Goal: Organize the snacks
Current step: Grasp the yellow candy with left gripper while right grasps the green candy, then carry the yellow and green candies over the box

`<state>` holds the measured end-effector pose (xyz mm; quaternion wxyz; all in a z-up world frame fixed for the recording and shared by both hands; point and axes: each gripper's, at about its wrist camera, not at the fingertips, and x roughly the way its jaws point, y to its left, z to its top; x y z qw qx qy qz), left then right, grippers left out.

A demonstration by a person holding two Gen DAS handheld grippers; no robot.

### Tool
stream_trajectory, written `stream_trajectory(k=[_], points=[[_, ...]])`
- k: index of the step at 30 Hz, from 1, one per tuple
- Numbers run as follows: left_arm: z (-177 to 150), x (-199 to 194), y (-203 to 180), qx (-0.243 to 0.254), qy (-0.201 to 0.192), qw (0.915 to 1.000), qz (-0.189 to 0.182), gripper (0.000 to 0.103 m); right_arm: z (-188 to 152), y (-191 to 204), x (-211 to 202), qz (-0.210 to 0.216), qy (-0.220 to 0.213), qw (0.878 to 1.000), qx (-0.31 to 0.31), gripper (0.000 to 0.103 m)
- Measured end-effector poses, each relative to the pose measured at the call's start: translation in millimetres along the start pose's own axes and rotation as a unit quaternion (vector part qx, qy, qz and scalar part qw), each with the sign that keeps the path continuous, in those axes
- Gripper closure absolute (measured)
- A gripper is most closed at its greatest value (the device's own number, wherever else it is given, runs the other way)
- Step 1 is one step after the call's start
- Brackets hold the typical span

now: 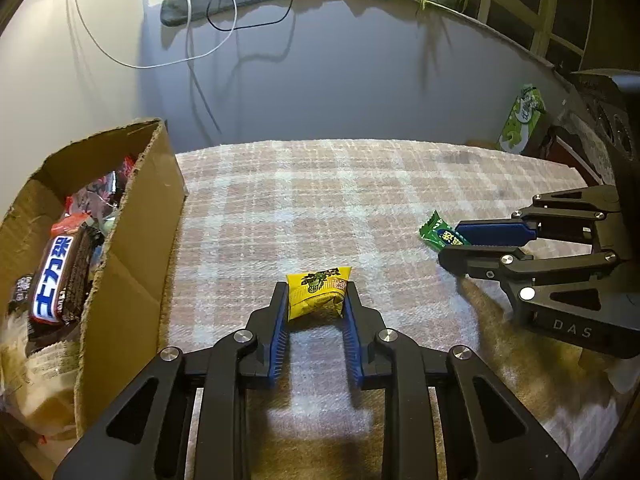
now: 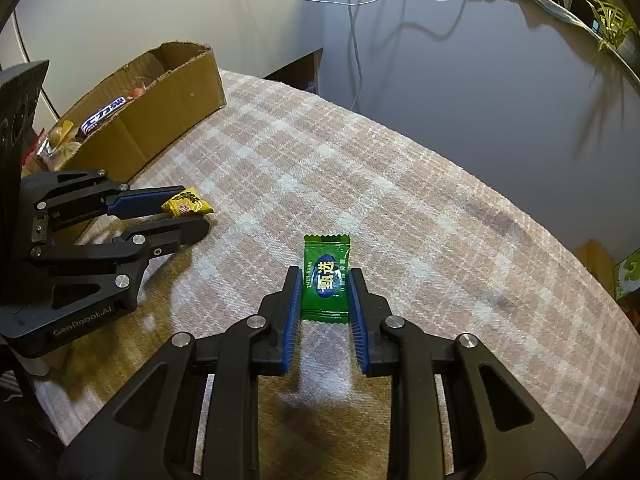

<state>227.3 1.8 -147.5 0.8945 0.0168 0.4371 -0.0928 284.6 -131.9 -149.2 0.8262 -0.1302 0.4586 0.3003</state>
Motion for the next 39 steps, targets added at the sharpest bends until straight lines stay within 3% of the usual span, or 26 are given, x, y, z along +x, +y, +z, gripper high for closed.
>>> stream_trajectory(k=[13, 25, 39], points=[[-0.5, -23.1, -10.1, 0.002, -0.028, 0.9996, -0.009, 0.079, -4.0, 4.3, -11.1, 0.005, -0.02, 1.0, 0.012, 0.081], [-1.3, -74.0, -16.5, 0.008, -0.079, 0.9968, -0.009, 0.079, -4.9, 19.4, -54.7, 0.005, -0.054, 0.998, 0.009, 0.081], [-15.4, -125.5, 22.5, -0.011, -0.126, 0.9919, 0.009, 0.079, 23.0, 70.8, -82.8, 0.008, -0.081, 0.997, -0.014, 0.081]])
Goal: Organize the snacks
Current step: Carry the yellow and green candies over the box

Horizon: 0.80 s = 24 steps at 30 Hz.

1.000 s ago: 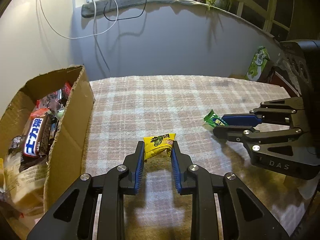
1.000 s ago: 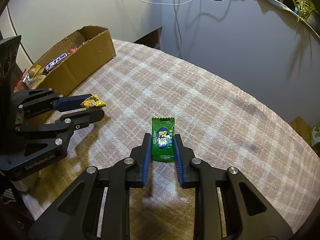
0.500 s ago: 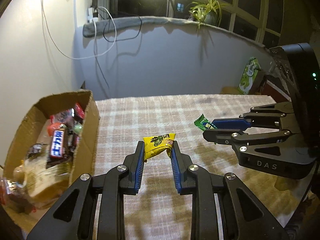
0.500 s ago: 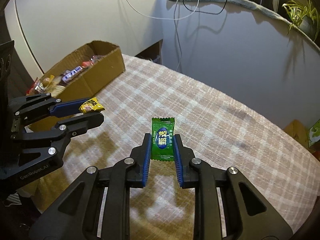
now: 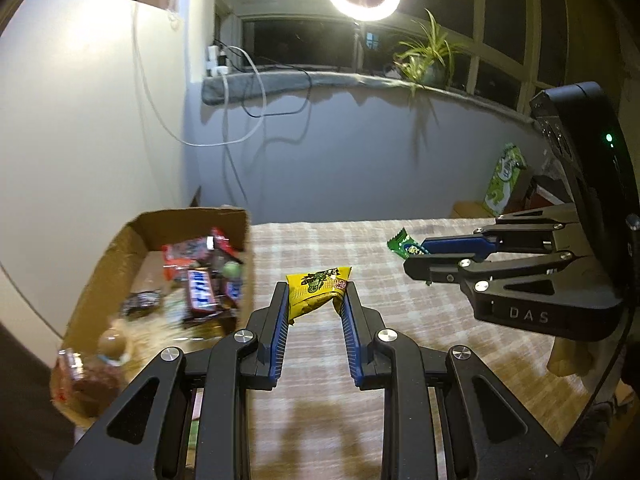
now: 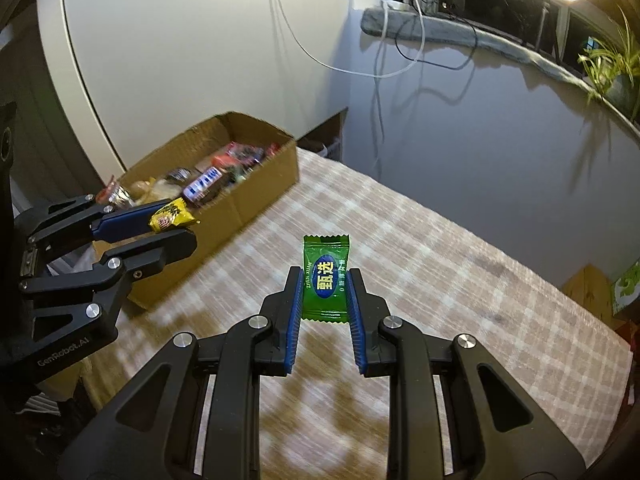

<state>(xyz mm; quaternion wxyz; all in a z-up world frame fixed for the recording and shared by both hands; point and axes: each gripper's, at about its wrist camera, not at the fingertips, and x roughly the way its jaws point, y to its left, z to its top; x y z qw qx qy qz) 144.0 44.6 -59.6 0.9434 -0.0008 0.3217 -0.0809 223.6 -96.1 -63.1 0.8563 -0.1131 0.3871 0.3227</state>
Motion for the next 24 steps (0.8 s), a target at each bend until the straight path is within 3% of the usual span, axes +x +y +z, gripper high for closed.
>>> stream_trajectory(k=[16, 24], points=[[-10.9, -17.7, 83.1, -0.048, -0.017, 0.9971, 0.056, 0.08, 61.8, 70.0, 43.5, 0.037, -0.013, 0.999, -0.034, 0.081], [-3.9, -6.5, 117.8, -0.066, -0.017, 0.9938, 0.088, 0.08, 79.2, 96.6, 63.8, 0.053, -0.009, 0.997, -0.052, 0.081]])
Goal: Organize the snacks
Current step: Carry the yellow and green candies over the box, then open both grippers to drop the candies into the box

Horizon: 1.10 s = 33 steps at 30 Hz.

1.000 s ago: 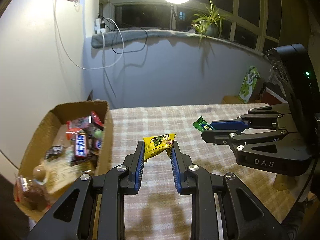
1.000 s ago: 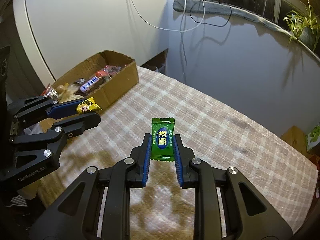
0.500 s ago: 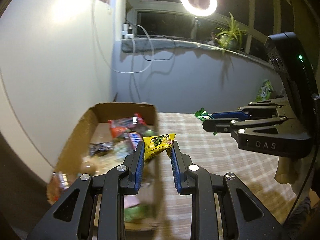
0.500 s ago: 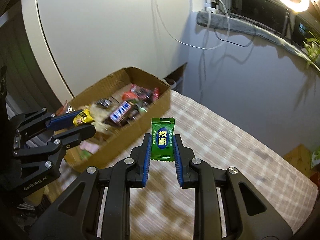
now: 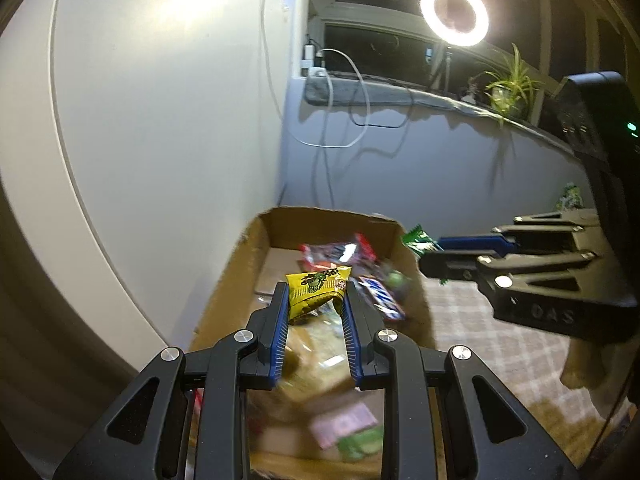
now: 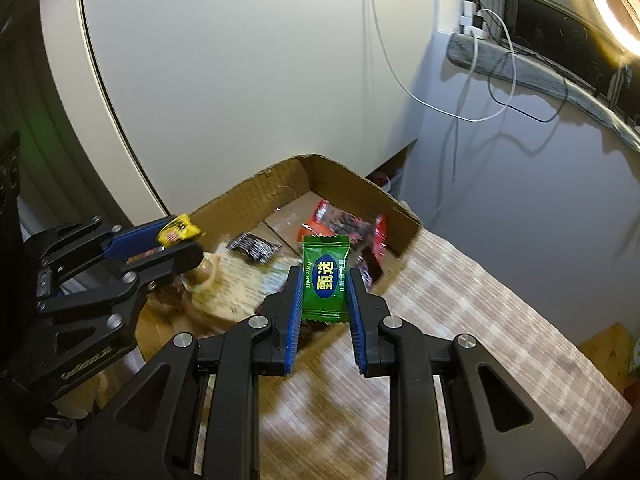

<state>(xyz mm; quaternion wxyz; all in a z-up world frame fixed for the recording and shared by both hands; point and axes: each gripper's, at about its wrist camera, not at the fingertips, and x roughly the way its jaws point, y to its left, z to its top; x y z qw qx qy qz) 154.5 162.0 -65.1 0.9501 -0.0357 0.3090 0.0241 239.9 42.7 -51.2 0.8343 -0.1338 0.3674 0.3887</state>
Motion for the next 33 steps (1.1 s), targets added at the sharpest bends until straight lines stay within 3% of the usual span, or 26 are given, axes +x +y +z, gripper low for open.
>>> stream_trajectory(k=[25, 33], points=[[26.8, 42.8, 16.0, -0.01, 0.018, 0.9994, 0.026, 0.076, 22.5, -13.5, 51.3, 0.002, 0.025, 1.0, 0.017, 0.081], [29.2, 40.9, 18.4, -0.015, 0.016, 0.9992, 0.032, 0.062, 20.4, -13.4, 51.7, 0.002, 0.026, 1.0, 0.016, 0.08]])
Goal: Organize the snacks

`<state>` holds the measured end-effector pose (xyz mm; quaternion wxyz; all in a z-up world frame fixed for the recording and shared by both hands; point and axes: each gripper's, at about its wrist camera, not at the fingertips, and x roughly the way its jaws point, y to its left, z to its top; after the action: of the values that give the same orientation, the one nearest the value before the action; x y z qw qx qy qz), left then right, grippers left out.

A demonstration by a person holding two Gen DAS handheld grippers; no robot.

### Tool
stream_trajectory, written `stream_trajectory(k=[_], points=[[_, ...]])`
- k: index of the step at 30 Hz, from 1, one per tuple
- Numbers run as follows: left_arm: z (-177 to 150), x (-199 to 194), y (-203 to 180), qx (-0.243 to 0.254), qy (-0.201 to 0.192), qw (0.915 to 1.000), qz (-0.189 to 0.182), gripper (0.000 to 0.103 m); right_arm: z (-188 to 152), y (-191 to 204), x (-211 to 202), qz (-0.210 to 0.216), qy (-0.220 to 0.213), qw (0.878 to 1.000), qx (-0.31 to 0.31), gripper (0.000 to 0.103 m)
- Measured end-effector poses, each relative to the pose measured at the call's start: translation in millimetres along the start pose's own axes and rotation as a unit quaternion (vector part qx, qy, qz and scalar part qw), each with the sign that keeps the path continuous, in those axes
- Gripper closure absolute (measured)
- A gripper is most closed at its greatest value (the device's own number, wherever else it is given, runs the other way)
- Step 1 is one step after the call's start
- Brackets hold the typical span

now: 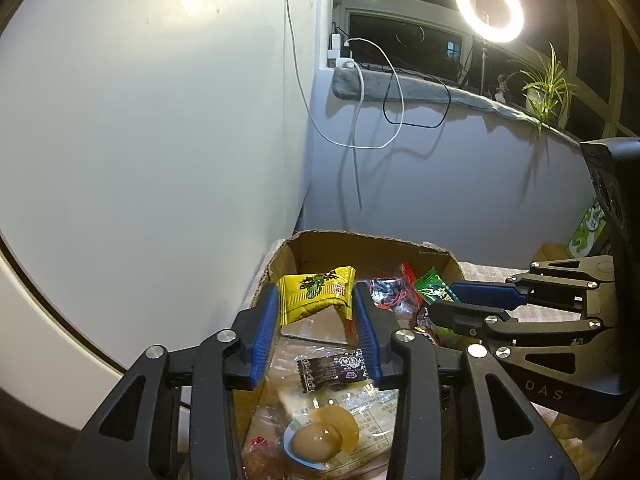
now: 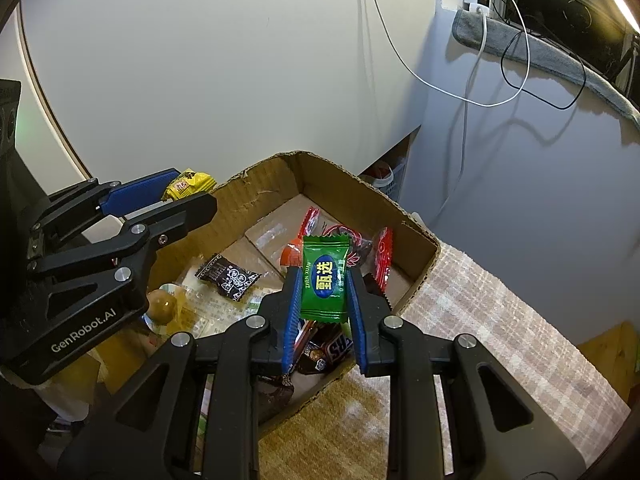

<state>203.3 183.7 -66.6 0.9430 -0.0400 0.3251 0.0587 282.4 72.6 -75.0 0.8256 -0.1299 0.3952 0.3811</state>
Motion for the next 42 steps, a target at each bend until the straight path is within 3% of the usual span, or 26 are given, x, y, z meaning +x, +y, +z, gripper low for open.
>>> stream_trajectory(k=[2, 7, 12, 14, 18, 22, 25, 42], points=[[0.5, -0.6, -0.4, 0.001, -0.001, 1.0, 0.002, 0.053, -0.3, 0.7, -0.5, 0.001, 0.0, 1.0, -0.002, 0.08], [2.0, -0.9, -0.1, 0.001, -0.004, 1.0, 0.005, 0.047, -1.2, 3.2, -2.5, -0.003, 0.001, 1.0, -0.006, 0.079], [2.3, -1.1, -0.1, 0.002, -0.004, 1.0, 0.005, 0.044, -2.8, 4.9, -4.8, -0.011, -0.004, 1.0, -0.013, 0.051], [2.2, -0.9, -0.5, 0.003, -0.005, 1.0, 0.006, 0.038, -3.6, 6.2, -5.8, -0.012, -0.004, 1.0, -0.017, 0.047], [2.0, -1.6, -1.5, 0.004, -0.005, 1.0, 0.006, 0.035, -5.6, 9.8, -8.8, -0.024, -0.008, 0.999, -0.028, 0.03], [2.0, -4.1, -1.5, 0.003, -0.007, 0.9999, 0.01, 0.032, -6.9, 11.4, -11.2, -0.028, -0.009, 0.999, -0.031, 0.029], [0.9, -6.5, -1.3, 0.003, -0.009, 0.9999, 0.01, 0.027, -8.9, 12.1, -14.4, -0.033, -0.013, 0.999, -0.03, 0.022], [-7.6, -38.2, -4.8, 0.001, -0.03, 0.9994, 0.016, 0.025, -26.8, 28.9, -52.4, -0.048, -0.048, 0.997, -0.036, 0.021]])
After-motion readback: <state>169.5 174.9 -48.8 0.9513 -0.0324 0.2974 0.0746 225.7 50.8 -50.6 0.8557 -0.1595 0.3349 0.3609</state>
